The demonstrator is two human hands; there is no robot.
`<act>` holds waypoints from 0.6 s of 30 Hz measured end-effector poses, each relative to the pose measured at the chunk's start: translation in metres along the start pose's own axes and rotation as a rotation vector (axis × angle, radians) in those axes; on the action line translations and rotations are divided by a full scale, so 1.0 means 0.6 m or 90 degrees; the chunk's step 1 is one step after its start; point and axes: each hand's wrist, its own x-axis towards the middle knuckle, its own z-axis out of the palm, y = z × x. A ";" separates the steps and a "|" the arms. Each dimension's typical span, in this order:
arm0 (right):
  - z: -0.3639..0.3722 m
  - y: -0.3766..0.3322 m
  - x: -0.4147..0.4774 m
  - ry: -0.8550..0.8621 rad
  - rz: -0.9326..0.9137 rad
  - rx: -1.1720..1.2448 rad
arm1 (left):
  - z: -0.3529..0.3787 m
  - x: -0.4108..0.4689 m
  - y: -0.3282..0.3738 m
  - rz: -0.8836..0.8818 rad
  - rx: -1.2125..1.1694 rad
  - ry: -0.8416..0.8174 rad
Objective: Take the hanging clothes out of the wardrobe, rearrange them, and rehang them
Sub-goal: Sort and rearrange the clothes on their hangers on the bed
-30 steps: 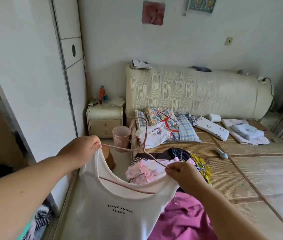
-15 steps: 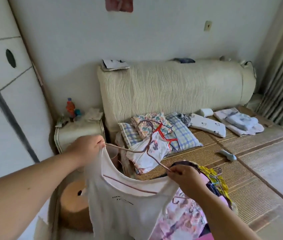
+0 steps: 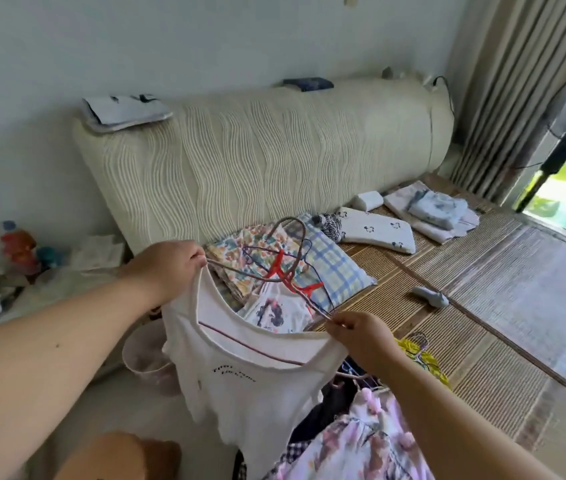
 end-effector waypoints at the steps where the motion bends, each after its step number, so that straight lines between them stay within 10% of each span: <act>1: -0.001 0.000 0.022 -0.005 0.005 -0.009 | 0.004 0.025 -0.004 0.006 0.006 -0.003; 18: 0.064 0.091 0.354 0.005 0.321 0.050 | 0.331 0.522 -0.077 0.130 0.019 -0.201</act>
